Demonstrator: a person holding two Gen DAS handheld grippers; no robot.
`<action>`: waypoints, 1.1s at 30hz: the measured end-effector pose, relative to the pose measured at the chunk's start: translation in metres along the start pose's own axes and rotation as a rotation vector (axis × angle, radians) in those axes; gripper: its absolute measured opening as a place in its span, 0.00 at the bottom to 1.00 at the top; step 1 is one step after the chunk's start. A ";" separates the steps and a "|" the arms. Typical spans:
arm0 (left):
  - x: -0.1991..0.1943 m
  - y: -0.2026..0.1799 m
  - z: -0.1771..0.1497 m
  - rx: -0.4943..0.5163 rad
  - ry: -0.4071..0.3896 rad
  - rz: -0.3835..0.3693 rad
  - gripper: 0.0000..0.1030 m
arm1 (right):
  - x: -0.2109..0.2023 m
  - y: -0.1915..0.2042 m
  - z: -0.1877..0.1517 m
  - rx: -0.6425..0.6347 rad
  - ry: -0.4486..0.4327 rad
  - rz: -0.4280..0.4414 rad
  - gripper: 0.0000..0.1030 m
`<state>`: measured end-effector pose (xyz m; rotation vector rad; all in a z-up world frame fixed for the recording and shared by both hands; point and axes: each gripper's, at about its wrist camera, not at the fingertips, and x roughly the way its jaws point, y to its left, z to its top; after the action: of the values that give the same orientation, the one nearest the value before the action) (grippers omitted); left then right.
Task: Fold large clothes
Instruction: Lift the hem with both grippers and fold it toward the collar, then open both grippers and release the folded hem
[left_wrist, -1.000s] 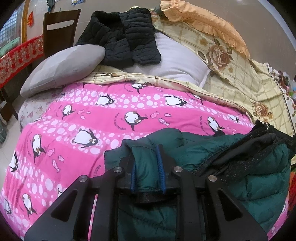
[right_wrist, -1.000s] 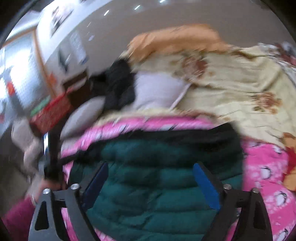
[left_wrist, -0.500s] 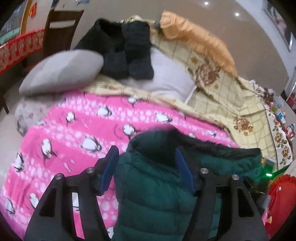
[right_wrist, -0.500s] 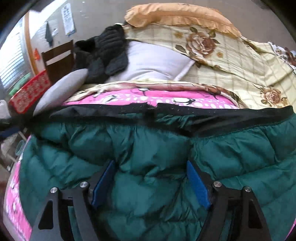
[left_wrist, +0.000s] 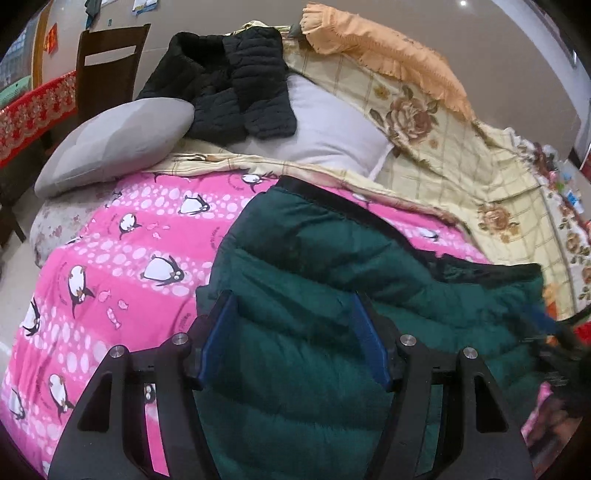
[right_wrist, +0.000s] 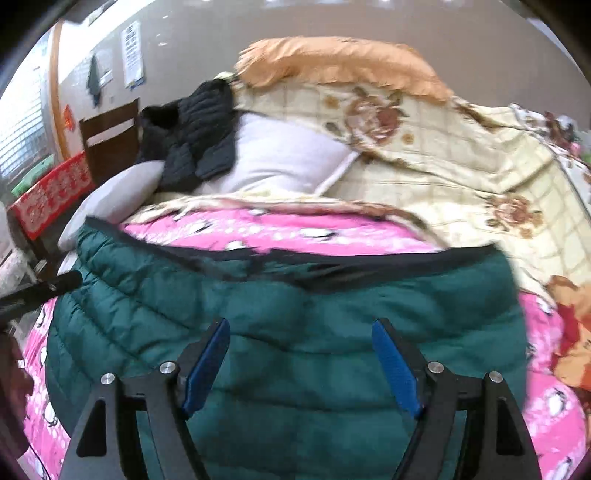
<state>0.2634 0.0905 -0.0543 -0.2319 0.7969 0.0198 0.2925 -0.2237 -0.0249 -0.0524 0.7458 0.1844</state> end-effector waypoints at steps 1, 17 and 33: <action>0.005 0.000 -0.001 0.002 0.000 0.012 0.62 | -0.004 -0.012 -0.001 0.005 -0.009 -0.026 0.74; 0.065 0.002 0.001 0.020 -0.022 0.095 0.67 | 0.076 -0.080 -0.018 0.070 0.050 -0.143 0.84; -0.019 -0.011 -0.019 0.085 -0.073 0.067 0.67 | -0.041 -0.015 -0.029 0.044 0.010 0.031 0.84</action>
<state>0.2377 0.0771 -0.0520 -0.1236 0.7306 0.0568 0.2467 -0.2481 -0.0184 0.0003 0.7612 0.1977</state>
